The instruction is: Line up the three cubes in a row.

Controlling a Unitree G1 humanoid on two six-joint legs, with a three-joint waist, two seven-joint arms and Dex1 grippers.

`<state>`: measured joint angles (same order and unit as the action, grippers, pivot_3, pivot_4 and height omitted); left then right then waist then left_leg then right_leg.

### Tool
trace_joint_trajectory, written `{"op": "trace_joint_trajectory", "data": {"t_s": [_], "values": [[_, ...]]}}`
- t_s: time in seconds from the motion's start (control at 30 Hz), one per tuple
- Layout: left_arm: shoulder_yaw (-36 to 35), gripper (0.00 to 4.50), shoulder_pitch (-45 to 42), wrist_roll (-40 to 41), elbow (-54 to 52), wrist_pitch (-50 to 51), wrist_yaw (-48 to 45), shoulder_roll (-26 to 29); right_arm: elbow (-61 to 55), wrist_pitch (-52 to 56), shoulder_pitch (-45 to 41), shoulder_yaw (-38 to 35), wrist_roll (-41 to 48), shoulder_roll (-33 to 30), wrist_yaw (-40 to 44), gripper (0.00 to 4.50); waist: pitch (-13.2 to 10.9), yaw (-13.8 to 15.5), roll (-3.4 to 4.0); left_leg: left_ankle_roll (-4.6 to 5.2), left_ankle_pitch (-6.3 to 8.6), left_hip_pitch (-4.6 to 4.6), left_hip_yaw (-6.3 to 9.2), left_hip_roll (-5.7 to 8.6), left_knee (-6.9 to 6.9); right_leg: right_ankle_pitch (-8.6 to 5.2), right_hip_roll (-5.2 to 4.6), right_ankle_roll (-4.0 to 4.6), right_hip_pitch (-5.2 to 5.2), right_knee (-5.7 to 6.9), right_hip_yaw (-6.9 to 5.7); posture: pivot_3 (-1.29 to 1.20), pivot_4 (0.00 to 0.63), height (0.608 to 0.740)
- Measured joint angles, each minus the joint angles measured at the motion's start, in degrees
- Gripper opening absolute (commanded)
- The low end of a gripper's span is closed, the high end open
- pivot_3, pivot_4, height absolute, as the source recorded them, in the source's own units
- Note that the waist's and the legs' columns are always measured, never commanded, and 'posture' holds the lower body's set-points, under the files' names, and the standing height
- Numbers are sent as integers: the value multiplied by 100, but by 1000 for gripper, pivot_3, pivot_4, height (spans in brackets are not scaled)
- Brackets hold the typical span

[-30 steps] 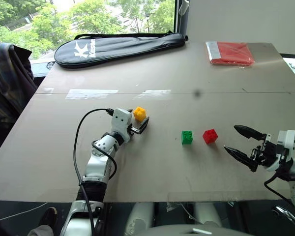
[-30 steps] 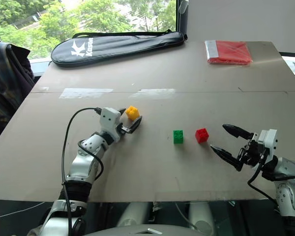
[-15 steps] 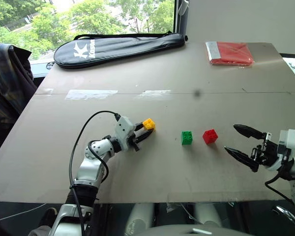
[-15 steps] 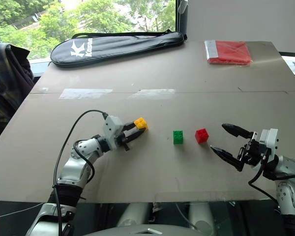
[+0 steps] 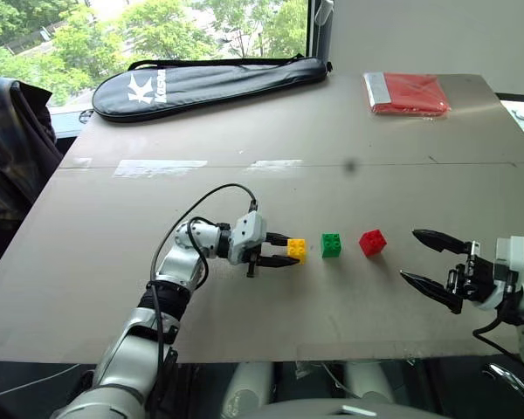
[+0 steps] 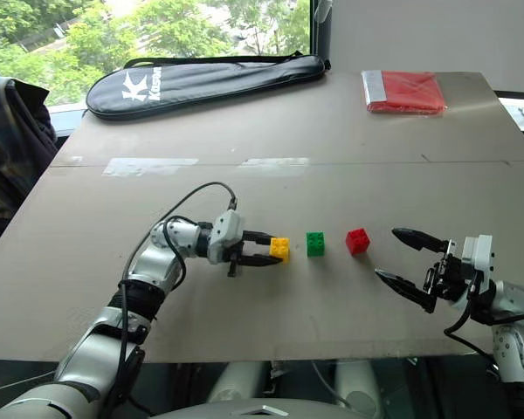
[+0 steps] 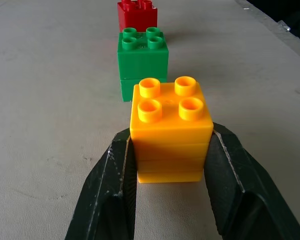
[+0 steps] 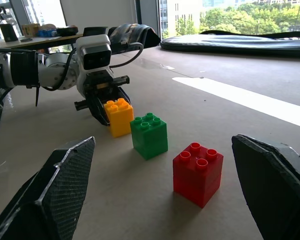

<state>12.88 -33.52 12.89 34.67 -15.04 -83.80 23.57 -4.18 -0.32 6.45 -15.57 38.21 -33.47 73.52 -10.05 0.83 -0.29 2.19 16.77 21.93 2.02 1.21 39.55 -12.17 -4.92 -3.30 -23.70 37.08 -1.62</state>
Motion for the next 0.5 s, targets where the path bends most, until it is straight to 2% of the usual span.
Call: {"op": "trace_joint_trajectory", "data": {"t_s": [0.2, 0.47, 0.5], "values": [[2, 1234, -497, -158, 829, -437, -111, -201, -210, -9, 159, -3, 0, 7, -61, 4500, -1, 5, -2, 1, -1, -1, 2, 2, 7, 1, 0, -3, 3, 1, 0, 0, 150, 694], [-37, 1234, -561, -159, 1068, -665, -150, -215, -218, -10, 182, -3, 0, 8, -159, 4500, -1, -3, -3, 1, -1, -6, 2, -1, 9, 1, 2, -3, 3, 12, 1, 0, 150, 694], [-49, 1741, -552, -159, 1068, -665, -148, -215, -218, -10, 178, -4, -6, 8, -183, 4500, 0, -3, -3, 1, -1, -7, 2, -1, 10, 1, 2, -4, 3, 13, 1, 0, 150, 694]]}}
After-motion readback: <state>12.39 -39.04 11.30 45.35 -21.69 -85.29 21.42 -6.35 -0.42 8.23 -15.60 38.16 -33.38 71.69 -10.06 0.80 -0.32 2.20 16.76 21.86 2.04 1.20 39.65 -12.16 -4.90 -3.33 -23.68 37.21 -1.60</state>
